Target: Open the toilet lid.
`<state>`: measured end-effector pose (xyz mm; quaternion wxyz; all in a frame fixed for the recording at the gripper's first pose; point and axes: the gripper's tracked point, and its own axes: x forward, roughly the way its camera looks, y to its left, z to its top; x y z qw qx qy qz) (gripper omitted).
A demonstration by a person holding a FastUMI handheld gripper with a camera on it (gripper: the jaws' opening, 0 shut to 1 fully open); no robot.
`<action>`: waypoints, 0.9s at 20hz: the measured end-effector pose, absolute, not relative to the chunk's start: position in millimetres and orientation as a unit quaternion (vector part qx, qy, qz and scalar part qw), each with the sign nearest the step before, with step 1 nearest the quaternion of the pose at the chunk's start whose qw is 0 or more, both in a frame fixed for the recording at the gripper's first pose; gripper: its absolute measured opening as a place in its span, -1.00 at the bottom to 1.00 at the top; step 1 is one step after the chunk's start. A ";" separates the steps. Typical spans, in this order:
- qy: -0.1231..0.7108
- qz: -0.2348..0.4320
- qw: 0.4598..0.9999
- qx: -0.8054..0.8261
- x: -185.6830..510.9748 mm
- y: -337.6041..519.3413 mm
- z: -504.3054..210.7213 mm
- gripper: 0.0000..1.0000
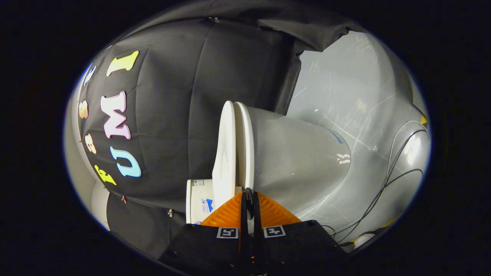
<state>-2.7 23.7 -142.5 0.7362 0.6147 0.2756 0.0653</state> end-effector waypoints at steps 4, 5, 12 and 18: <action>0.272 0.056 0.750 0.600 1.4 21.2 -145.8 -0.90; 0.274 0.056 0.749 0.600 -0.5 24.1 -144.6 -0.90; 0.278 0.047 0.781 0.557 1.8 25.4 -136.9 -0.90; 0.272 0.042 0.797 0.537 3.6 26.9 -117.7 -0.90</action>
